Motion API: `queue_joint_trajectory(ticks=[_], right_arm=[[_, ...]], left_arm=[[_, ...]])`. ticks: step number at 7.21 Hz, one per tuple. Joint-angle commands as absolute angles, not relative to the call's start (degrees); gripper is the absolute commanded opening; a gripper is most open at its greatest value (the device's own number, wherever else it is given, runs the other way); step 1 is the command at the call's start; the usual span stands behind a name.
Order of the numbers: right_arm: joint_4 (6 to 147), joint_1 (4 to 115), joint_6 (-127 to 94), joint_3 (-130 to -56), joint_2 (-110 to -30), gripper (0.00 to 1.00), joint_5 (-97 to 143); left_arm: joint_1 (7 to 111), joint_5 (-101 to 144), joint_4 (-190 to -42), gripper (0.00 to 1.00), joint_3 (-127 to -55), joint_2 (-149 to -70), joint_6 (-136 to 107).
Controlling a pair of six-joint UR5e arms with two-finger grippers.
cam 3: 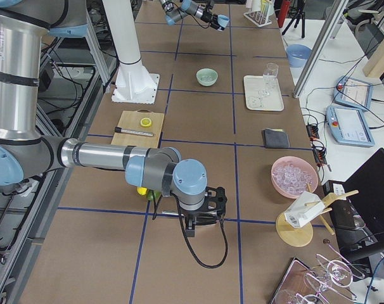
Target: Pour ice into bowl
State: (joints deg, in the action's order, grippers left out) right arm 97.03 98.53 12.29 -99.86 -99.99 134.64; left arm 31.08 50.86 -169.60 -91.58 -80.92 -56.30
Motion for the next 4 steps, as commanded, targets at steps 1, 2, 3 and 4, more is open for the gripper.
queue_joint_trajectory(ticks=[1,2,3,4], right_arm=[[97.0,98.5,12.3,-100.0,-99.8,1.0,134.6],[97.0,98.5,12.3,-100.0,-99.8,1.0,134.6],[97.0,98.5,12.3,-100.0,-99.8,1.0,134.6],[97.0,98.5,12.3,-99.9,-99.7,1.0,134.6]], left_arm=[[25.6,43.2,-169.6,0.0,-87.6,-80.6,-61.8],[21.7,40.0,-169.6,0.0,-86.8,-80.6,-63.8],[20.1,39.2,-169.5,0.0,-85.6,-80.6,-64.1],[19.6,39.0,-169.5,0.0,-84.6,-80.6,-64.1]])
